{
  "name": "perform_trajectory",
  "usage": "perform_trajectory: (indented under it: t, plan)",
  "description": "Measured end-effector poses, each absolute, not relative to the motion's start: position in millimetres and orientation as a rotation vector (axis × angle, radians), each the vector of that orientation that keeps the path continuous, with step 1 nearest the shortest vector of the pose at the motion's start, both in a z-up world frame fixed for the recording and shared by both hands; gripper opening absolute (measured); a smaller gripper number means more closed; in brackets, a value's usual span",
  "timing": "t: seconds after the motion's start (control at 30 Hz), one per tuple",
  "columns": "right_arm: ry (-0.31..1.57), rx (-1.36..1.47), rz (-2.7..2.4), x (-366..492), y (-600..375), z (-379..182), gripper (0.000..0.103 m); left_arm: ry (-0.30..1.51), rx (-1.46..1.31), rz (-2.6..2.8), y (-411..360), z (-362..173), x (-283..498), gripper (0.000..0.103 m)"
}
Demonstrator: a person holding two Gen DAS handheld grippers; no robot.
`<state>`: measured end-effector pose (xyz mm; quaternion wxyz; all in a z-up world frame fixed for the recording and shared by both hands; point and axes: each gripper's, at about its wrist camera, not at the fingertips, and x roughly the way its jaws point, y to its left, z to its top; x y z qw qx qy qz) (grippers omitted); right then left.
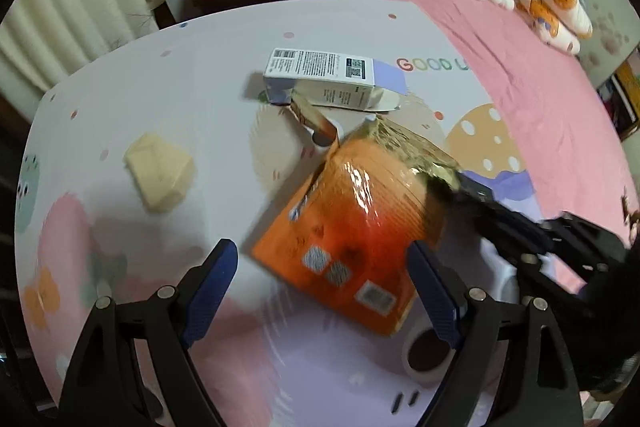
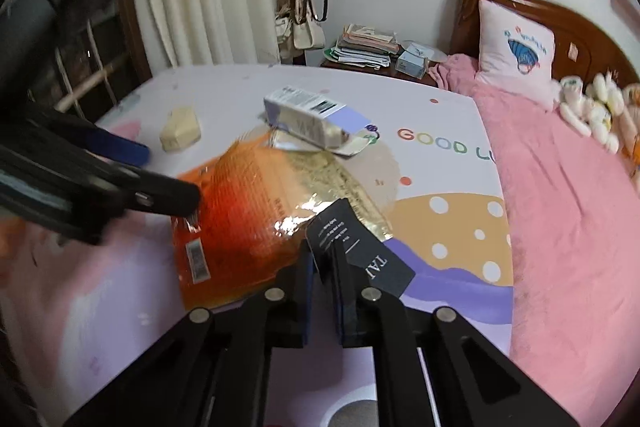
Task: Collect trash
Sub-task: 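Grasp the orange snack bag with the left tool while the right tool grasps the black box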
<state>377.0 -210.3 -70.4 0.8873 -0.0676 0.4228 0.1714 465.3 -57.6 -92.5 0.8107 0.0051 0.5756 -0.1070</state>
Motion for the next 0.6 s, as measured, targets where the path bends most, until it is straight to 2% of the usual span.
perform_trajectory:
  t: [0.4,0.43,0.47,0.6]
  plan:
    - [0.928,0.033,0.399,388,-244,-56,0.004,1.368,0.043,-0.350,-92,-122,509,0.085]
    - [0.930,0.037,0.403,387,-245,-56,0.004,1.374,0.051,-0.358,-96,-123,510,0.084]
    - [0.932,0.042,0.408,387,-245,-56,0.004,1.377,0.058,-0.364,-99,-124,509,0.076]
    - [0.939,0.054,0.419,385,-247,-58,0.004,1.407,0.086,-0.374,-111,-129,505,0.058]
